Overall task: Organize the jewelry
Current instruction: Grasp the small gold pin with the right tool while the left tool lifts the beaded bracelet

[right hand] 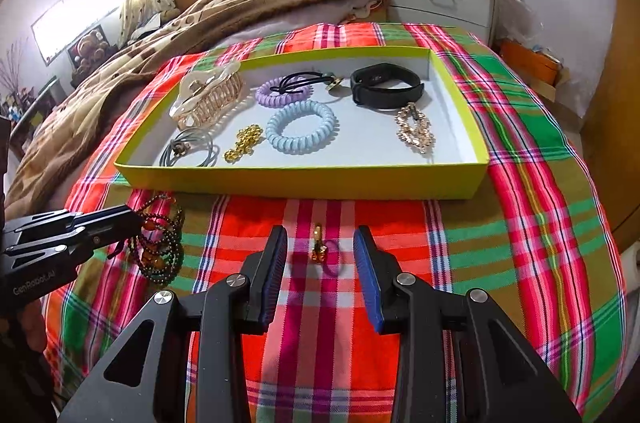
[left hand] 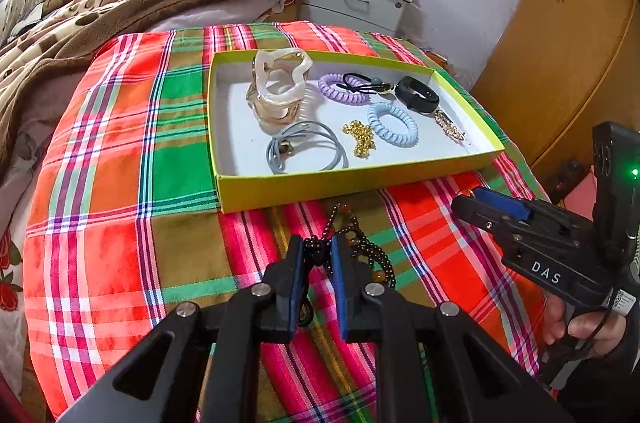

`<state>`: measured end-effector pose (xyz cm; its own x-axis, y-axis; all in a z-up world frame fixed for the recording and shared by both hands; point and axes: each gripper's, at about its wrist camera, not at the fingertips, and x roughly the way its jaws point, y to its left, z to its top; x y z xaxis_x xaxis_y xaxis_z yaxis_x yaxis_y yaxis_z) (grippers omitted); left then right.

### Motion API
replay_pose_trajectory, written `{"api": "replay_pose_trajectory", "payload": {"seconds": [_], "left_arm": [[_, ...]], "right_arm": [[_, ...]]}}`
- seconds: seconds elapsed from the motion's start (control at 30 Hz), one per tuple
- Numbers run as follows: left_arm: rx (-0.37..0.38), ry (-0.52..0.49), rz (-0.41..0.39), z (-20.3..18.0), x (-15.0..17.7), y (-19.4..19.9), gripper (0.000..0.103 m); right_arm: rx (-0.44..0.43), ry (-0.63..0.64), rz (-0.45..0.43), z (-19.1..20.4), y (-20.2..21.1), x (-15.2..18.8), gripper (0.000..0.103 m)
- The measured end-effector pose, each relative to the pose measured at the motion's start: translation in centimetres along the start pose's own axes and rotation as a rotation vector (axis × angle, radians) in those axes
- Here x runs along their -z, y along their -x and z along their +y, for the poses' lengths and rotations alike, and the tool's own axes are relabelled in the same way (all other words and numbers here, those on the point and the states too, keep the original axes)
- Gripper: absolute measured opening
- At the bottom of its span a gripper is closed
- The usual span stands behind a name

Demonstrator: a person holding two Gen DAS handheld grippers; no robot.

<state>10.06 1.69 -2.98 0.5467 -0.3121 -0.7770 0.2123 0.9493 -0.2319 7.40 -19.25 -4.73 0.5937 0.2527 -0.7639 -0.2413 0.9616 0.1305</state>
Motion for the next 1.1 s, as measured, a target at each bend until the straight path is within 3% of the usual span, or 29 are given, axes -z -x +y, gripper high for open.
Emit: {"api": "replay_pose_trajectory", "payload": {"seconds": [0.13, 0.23, 0.33, 0.4, 0.67, 1.1], "left_arm": [[0.005, -0.001, 0.004, -0.1, 0.1, -0.1, 0.015], [0.006, -0.003, 0.004, -0.2, 0.1, -0.2, 0.015], [0.007, -0.002, 0.003, -0.2, 0.0, -0.2, 0.015], [0.006, -0.002, 0.003, -0.2, 0.0, -0.2, 0.015], [0.006, -0.006, 0.003, -0.3, -0.1, -0.1, 0.015], [0.004, -0.019, -0.008, -0.8, -0.4, 0.1, 0.015]], "right_arm": [[0.012, 0.02, 0.004, 0.3, -0.3, 0.1, 0.035], [0.025, 0.03, 0.006, 0.5, -0.4, 0.2, 0.026], [0.026, 0.031, 0.002, 0.5, -0.3, 0.1, 0.024], [0.03, 0.028, 0.003, 0.5, -0.4, 0.1, 0.017], [0.029, 0.013, -0.005, 0.3, -0.2, 0.1, 0.004], [0.018, -0.013, -0.039, -0.4, 0.7, 0.3, 0.003]]}}
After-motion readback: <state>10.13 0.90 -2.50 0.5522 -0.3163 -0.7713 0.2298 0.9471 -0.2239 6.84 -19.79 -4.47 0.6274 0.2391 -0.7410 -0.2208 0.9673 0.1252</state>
